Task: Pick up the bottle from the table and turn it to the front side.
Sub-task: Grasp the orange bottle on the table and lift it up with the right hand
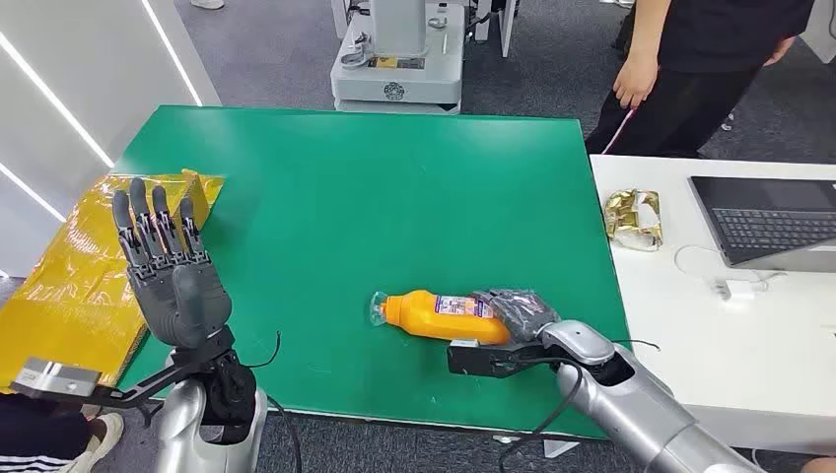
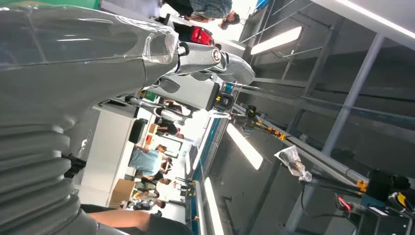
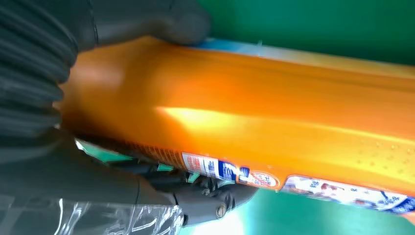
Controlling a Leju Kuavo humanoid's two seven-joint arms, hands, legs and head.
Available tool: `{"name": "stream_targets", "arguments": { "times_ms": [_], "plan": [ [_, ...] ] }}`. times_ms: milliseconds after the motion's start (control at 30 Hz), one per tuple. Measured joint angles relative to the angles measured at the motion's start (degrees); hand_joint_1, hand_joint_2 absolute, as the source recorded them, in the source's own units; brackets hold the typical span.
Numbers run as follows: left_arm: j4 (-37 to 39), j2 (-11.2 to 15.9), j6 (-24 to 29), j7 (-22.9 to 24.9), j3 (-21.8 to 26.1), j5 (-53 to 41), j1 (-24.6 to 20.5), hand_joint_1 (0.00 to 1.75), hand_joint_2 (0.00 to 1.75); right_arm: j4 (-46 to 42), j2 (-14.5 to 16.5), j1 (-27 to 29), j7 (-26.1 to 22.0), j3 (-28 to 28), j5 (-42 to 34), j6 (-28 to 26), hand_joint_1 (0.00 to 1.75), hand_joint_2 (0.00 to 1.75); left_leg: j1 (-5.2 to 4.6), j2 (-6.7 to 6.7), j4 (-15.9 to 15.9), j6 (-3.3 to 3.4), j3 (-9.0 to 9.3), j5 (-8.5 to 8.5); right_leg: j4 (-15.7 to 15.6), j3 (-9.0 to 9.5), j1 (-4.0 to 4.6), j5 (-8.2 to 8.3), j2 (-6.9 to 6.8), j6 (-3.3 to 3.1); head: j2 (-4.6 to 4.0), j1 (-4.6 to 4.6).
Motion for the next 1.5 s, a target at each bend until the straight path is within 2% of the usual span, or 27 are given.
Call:
{"name": "stream_targets", "arguments": {
  "times_ms": [167, 367, 567, 800, 1100, 1333, 1500],
  "plan": [
    [0.1, 0.0, 0.0, 0.0, -0.1, -0.2, 0.0, 0.0, 1.75, -0.9, 0.1, 1.6, 0.1, -1.4, 0.1, -2.6, 1.75, 1.75, 0.0, -0.01, 0.0, 0.0, -0.02, 0.0, 0.0, 0.0, 0.0, 0.0, -0.01, 0.0, 0.0, 0.01],
    [0.2, 0.0, 0.5, 0.0, -0.1, -1.3, 0.0, 0.0, 1.75, -3.6, 2.8, 5.7, -0.6, -6.9, -0.2, -15.9, 1.75, 1.75, 0.01, 0.0, 0.0, -0.01, -0.07, -0.01, 0.0, -0.06, 0.0, -0.01, 0.01, 0.0, 0.0, 0.01],
    [1.1, 0.0, 2.7, 0.0, -0.4, -2.0, -0.1, 0.0, 1.75, -6.5, 7.0, 8.8, -6.6, -13.6, -3.3, -27.3, 1.75, 1.75, 0.02, 0.0, 0.0, -0.02, -0.06, -0.02, 0.0, -0.07, 0.01, -0.03, 0.0, 0.01, 0.0, 0.01],
    [4.1, 0.4, 3.9, 0.0, -2.3, -1.5, -0.4, 0.0, 1.75, -8.7, 11.3, 12.9, -15.6, -18.5, -4.7, -39.6, 1.75, 1.75, 0.01, -0.01, 0.0, -0.02, -0.07, -0.02, 0.0, -0.06, 0.01, -0.04, -0.01, 0.03, 0.0, 0.01],
    [8.8, 1.1, 4.8, 0.4, -5.9, -0.3, -1.2, 0.0, 1.75, -9.6, 14.7, 15.5, -20.8, -20.5, -4.7, -44.4, 1.75, 1.75, 0.0, 0.0, 0.0, -0.01, -0.07, -0.03, 0.0, -0.06, 0.0, -0.04, 0.0, 0.03, 0.0, 0.0],
    [12.5, 1.6, 3.4, 2.7, -8.9, -0.2, -1.9, 0.0, 1.75, -9.7, 16.5, 15.8, -21.7, -20.5, -3.0, -43.7, 1.75, 1.75, 0.0, -0.01, 0.0, -0.01, -0.07, -0.02, 0.0, -0.06, 0.0, -0.04, 0.0, 0.03, 0.0, 0.01],
    [14.5, 1.8, -0.6, 4.3, -10.5, -1.1, -2.3, 0.0, 1.75, -10.5, 17.0, 16.5, -21.6, -20.5, -0.6, -41.5, 1.75, 1.75, 0.0, -0.01, 0.0, -0.01, -0.09, -0.03, 0.0, -0.06, 0.0, -0.04, 0.0, 0.03, 0.0, 0.01]
  ]
}}
